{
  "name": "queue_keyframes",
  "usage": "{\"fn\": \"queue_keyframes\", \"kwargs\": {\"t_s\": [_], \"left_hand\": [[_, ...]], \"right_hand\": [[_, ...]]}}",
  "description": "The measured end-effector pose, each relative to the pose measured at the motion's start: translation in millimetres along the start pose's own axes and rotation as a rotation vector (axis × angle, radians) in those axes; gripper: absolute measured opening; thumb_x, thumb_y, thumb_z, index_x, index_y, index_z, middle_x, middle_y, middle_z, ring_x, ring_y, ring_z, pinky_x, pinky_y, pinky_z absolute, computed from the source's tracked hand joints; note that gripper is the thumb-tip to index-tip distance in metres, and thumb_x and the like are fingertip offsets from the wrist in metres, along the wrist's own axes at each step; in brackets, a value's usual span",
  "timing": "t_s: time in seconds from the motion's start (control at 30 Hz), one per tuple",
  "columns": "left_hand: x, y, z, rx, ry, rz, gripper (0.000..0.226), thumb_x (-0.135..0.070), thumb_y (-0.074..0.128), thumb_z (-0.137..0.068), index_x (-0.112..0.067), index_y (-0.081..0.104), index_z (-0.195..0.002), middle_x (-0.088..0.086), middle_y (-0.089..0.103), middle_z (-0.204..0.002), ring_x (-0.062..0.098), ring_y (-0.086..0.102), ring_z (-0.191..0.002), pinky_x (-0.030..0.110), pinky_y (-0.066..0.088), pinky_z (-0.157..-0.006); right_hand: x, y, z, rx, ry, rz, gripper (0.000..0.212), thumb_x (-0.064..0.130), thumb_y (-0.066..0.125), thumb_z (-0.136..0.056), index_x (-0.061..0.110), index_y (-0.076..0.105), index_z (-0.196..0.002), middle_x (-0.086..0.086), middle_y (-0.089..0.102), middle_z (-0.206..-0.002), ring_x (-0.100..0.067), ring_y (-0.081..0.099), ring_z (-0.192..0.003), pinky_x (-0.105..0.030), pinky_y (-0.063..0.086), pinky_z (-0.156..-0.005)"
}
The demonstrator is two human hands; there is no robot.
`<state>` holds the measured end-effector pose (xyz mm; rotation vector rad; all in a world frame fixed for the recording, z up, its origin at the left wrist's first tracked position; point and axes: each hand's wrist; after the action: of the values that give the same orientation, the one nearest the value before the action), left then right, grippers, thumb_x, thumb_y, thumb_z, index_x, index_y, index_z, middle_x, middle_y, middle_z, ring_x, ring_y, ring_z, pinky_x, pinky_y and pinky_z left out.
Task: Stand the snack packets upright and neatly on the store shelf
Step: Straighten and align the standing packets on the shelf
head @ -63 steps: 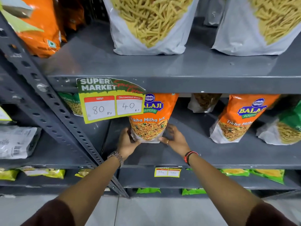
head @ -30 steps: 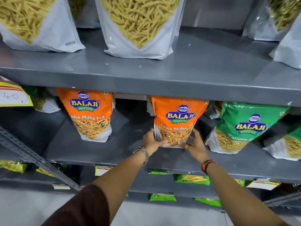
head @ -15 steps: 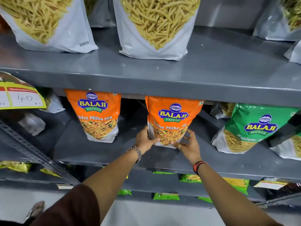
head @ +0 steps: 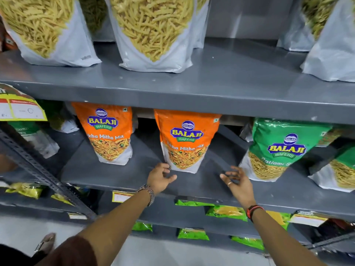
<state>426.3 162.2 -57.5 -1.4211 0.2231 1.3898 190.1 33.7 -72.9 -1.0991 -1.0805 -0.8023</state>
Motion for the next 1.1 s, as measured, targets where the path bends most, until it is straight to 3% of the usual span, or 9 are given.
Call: {"fn": "queue_keyframes", "kwargs": {"t_s": [0.17, 0.3, 0.4, 0.5, 0.6, 0.7, 0.8, 1.0, 1.1], "left_hand": [[-24.4, 54.7, 29.7, 0.053, 0.050, 0.051, 0.041, -0.016, 0.073, -0.075, -0.004, 0.060, -0.112, 0.012, 0.068, -0.103, 0.022, 0.064, -0.095, 0.031, 0.050, -0.091], [-64.7, 109.3, 45.8, 0.053, 0.105, 0.145, 0.038, -0.011, 0.070, -0.078, 0.000, 0.058, -0.113, 0.012, 0.065, -0.102, 0.024, 0.063, -0.098, 0.033, 0.049, -0.096], [-99.1, 146.2, 47.8, 0.083, 0.116, 0.152, 0.051, -0.016, 0.070, -0.079, -0.009, 0.051, -0.126, 0.009, 0.060, -0.119, 0.020, 0.057, -0.108, 0.023, 0.044, -0.089], [-132.0, 176.4, 43.1, 0.163, 0.118, 0.166, 0.089, -0.028, 0.075, -0.074, -0.020, 0.023, -0.146, 0.004, 0.034, -0.152, 0.022, 0.034, -0.139, 0.032, 0.037, -0.108], [-158.7, 191.4, 34.5, 0.184, 0.161, 0.132, 0.125, -0.040, 0.082, -0.058, -0.028, 0.000, -0.151, -0.003, 0.023, -0.157, 0.020, 0.026, -0.143, 0.039, 0.031, -0.114], [-173.8, 202.8, 24.2, 0.149, 0.133, 0.240, 0.125, -0.047, 0.086, -0.039, -0.031, 0.022, -0.146, -0.002, 0.046, -0.146, 0.022, 0.043, -0.134, 0.047, 0.039, -0.109], [-174.7, 208.7, 19.2, 0.110, 0.111, 0.282, 0.114, -0.054, 0.086, -0.031, -0.030, 0.041, -0.133, -0.005, 0.057, -0.135, 0.021, 0.053, -0.124, 0.047, 0.044, -0.104], [-185.0, 222.3, 23.6, 0.009, 0.102, 0.297, 0.094, -0.051, 0.087, -0.031, -0.034, 0.052, -0.116, -0.006, 0.064, -0.125, 0.019, 0.059, -0.116, 0.043, 0.048, -0.100], [-194.7, 231.4, 26.2, 0.009, 0.101, 0.291, 0.095, -0.051, 0.086, -0.033, -0.029, 0.053, -0.119, -0.004, 0.064, -0.126, 0.019, 0.059, -0.117, 0.044, 0.048, -0.100]], "right_hand": [[-19.7, -74.9, 3.1, -0.016, -0.041, 0.027, 0.025, 0.018, 0.074, -0.076, 0.017, 0.059, -0.095, -0.005, 0.067, -0.085, -0.023, 0.065, -0.086, -0.009, 0.050, -0.071], [-35.3, -132.2, 5.5, -0.053, -0.023, 0.037, 0.022, 0.024, 0.075, -0.074, 0.014, 0.060, -0.086, -0.004, 0.066, -0.083, -0.032, 0.065, -0.090, -0.042, 0.051, -0.083], [-36.9, -165.2, -7.1, -0.065, -0.016, 0.008, 0.048, 0.023, 0.076, -0.073, 0.014, 0.050, -0.112, -0.004, 0.059, -0.109, -0.030, 0.058, -0.108, -0.043, 0.050, -0.091], [-31.0, -186.7, -30.8, 0.044, -0.013, -0.040, 0.086, 0.016, 0.078, -0.071, 0.015, 0.026, -0.140, -0.008, 0.038, -0.145, -0.027, 0.042, -0.130, -0.045, 0.042, -0.104], [-25.6, -190.8, -49.9, 0.157, -0.099, -0.022, 0.109, 0.008, 0.081, -0.066, 0.017, 0.007, -0.145, -0.010, 0.021, -0.154, -0.025, 0.029, -0.139, -0.048, 0.035, -0.110], [-25.8, -190.0, -63.0, 0.265, -0.130, -0.128, 0.099, -0.001, 0.080, -0.064, 0.021, 0.018, -0.138, -0.003, 0.040, -0.139, -0.014, 0.048, -0.124, -0.040, 0.047, -0.098], [-29.2, -187.8, -69.8, 0.279, -0.086, -0.148, 0.075, 0.002, 0.079, -0.066, 0.017, 0.038, -0.126, 0.008, 0.056, -0.116, -0.019, 0.055, -0.114, -0.036, 0.054, -0.089], [-30.6, -205.2, -70.9, 0.221, -0.076, -0.117, 0.057, 0.000, 0.074, -0.072, 0.005, 0.044, -0.120, 0.003, 0.056, -0.106, 0.010, 0.053, -0.087, 0.002, 0.046, -0.059], [-32.6, -217.7, -75.4, 0.218, -0.090, -0.104, 0.056, -0.002, 0.072, -0.073, 0.002, 0.043, -0.120, -0.001, 0.055, -0.107, -0.005, 0.056, -0.090, 0.003, 0.045, -0.059]]}}
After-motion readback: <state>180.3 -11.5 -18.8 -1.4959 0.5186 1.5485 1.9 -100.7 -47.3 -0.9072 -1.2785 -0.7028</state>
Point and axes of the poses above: each hand's wrist, its own z-axis away from the middle knuckle, its own y-axis out of the palm, x = y × z
